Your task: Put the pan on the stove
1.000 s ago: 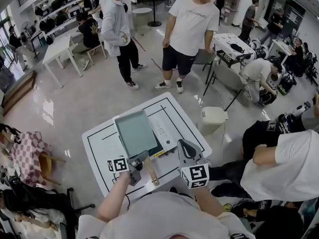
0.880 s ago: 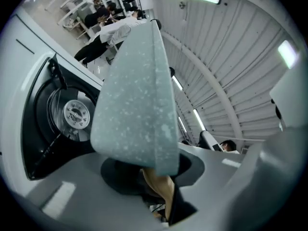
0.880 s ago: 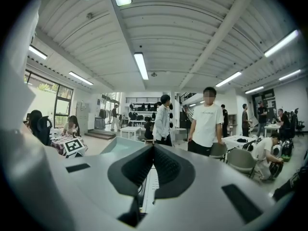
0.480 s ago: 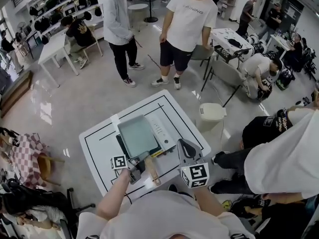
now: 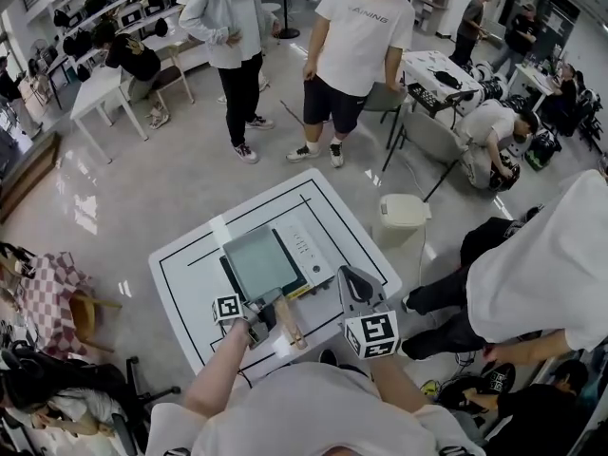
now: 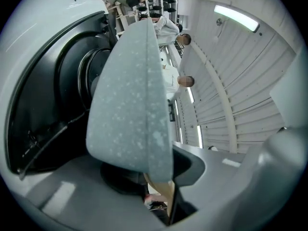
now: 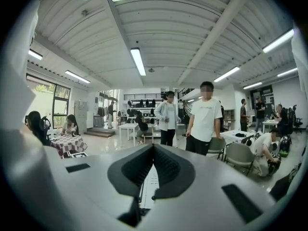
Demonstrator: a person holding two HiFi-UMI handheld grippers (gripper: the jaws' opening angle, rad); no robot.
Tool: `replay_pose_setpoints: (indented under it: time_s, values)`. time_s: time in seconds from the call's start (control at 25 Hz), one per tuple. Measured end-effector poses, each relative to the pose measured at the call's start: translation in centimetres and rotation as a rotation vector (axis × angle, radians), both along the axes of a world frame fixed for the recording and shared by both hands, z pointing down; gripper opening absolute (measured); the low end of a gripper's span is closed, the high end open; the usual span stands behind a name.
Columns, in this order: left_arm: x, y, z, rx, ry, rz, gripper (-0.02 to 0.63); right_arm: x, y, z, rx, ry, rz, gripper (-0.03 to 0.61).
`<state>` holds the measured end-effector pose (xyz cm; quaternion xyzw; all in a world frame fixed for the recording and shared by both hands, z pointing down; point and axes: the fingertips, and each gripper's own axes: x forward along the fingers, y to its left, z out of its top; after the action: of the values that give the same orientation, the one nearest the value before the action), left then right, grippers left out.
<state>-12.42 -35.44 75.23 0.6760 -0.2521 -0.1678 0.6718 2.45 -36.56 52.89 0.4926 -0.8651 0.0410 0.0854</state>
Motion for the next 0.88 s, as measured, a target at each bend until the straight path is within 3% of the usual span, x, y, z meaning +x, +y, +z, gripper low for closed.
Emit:
replay_pose_setpoints:
  time_s: [0.44,0.56,0.76,0.88]
  values:
    - [-0.3,-0.2,1.0,-0.041,0.049,0.003,0.126,-0.2,0.2,0.1,-0.005,-0.003,-0.003,0.008]
    - [-0.1,-0.3,0.5,-0.035,0.033,0.011,0.126,-0.2,0.3,-0.2,-0.005,-0.006,-0.003,0.009]
    - [-0.3,-0.4,1.3,-0.093,0.051,-0.028,0.127,-0.3,0.4,-0.1,-0.003,-0.017,-0.007,0.009]
    - [-0.3,-0.4,1.1,-0.123,0.102,-0.062,0.127,-0.3,0.5,0.1,-0.005,-0.022,-0.008,0.008]
